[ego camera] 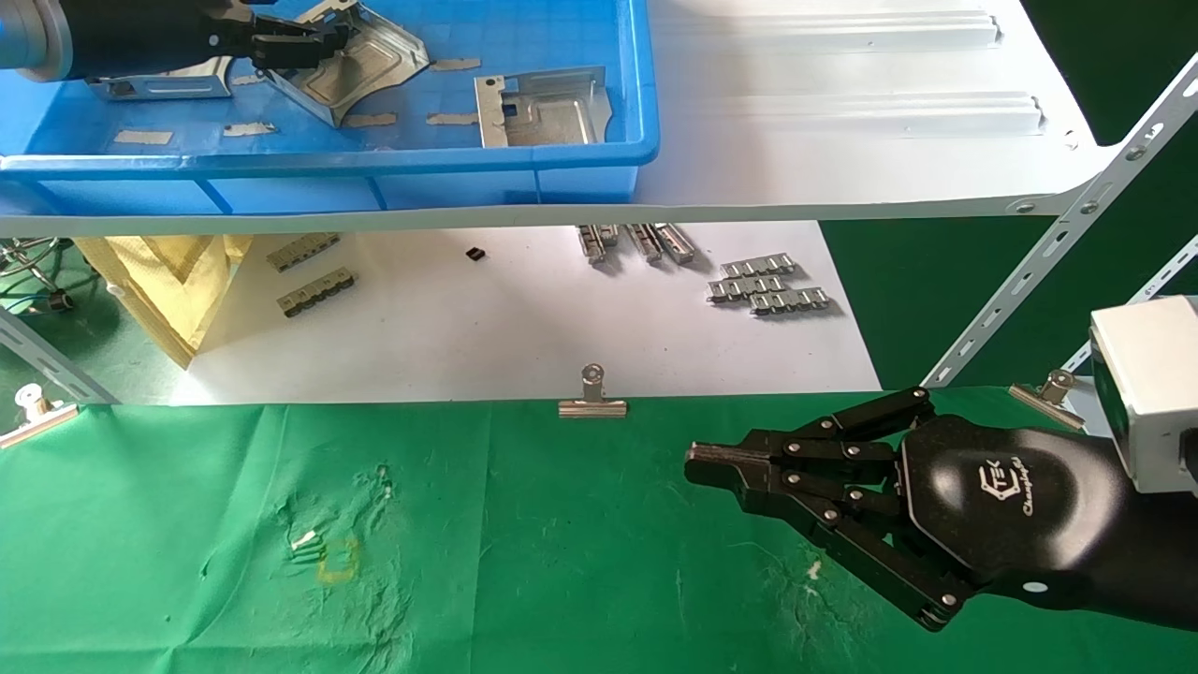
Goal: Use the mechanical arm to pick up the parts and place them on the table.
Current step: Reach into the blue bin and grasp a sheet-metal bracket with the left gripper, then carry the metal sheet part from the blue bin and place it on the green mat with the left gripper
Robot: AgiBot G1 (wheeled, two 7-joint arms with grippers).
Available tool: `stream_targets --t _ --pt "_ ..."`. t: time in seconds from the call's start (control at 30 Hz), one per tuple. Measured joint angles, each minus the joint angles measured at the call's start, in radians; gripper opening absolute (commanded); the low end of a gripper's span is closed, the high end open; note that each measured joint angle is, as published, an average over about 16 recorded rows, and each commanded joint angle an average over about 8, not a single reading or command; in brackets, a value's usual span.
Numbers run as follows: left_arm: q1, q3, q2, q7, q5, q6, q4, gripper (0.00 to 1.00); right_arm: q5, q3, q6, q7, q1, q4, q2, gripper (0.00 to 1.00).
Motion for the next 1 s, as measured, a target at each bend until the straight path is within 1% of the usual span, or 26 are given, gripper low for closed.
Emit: stream_targets --t 0.13,0.3,0.47,0.5,0.6,0.73,0.77,0.9,1.0 --pt "-0.001 0.000 -0.003 -0.002 0.000 -0.004 0.006 0.00 0.000 0.000 0.000 0.000 0.000 0.000 0.000 0.00" --pt "-0.003 0.001 -0.006 -0.006 0.002 0.000 0.011 0.00 0.000 0.000 0.000 0.000 0.000 0.000 0.000 0.03" --pt "-0.005 0.002 -0.010 -0.012 0.003 0.008 0.014 0.00 0.000 0.000 0.000 0.000 0.000 0.000 0.000 0.13" --pt "-0.005 0.001 -0.010 -0.014 0.002 0.010 0.015 0.00 0.000 0.000 0.000 0.000 0.000 0.000 0.000 0.17" --pt "-0.006 -0.002 -0.014 -0.017 -0.002 0.017 0.015 0.00 0.000 0.000 0.000 0.000 0.000 0.000 0.000 0.51" --pt "-0.010 -0.009 -0.023 -0.015 -0.014 0.034 0.007 0.00 0.000 0.000 0.000 0.000 0.000 0.000 0.000 0.92" --pt "-0.012 -0.012 -0.026 -0.012 -0.017 0.042 0.004 0.00 0.000 0.000 0.000 0.000 0.000 0.000 0.000 0.99" --pt "-0.018 -0.025 -0.044 0.013 -0.037 0.097 -0.019 0.00 0.000 0.000 0.000 0.000 0.000 0.000 0.000 1.00" --pt "-0.021 -0.038 -0.064 0.049 -0.058 0.166 -0.043 0.00 0.000 0.000 0.000 0.000 0.000 0.000 0.000 1.00"
